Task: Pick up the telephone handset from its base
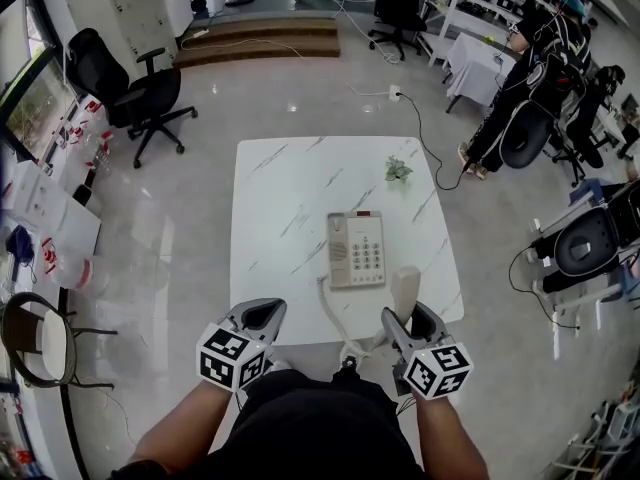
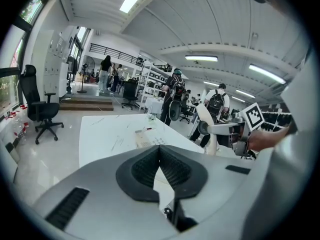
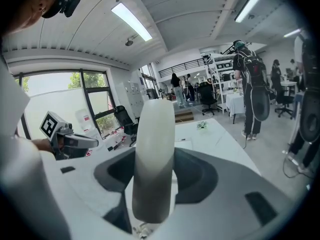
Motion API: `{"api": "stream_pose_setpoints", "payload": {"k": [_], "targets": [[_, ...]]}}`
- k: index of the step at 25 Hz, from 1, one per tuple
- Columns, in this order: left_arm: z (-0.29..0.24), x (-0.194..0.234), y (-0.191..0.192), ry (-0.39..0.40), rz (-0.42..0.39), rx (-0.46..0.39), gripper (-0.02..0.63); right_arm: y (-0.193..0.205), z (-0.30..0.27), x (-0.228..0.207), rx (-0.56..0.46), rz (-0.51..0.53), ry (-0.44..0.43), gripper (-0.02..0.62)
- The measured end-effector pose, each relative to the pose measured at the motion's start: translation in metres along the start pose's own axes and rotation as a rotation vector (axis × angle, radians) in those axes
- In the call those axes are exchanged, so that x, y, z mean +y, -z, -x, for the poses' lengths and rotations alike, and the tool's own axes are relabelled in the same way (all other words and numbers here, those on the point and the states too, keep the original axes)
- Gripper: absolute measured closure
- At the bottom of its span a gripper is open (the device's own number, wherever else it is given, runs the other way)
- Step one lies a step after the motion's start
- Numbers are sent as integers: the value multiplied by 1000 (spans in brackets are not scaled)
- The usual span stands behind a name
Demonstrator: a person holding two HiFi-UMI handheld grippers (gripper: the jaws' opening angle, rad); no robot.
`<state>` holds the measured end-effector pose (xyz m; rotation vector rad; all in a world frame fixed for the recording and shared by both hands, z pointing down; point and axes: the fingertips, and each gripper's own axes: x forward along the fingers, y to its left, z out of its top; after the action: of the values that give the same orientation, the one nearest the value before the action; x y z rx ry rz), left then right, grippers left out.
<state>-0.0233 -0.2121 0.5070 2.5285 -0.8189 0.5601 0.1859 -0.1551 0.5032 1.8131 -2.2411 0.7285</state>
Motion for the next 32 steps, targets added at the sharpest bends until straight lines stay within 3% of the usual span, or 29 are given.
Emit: {"api": "stream_pose_setpoints", "payload": {"k": [32], "targets": [[-10, 6, -8, -11, 28, -17, 604, -9, -23, -1, 11, -9, -39, 373]]}}
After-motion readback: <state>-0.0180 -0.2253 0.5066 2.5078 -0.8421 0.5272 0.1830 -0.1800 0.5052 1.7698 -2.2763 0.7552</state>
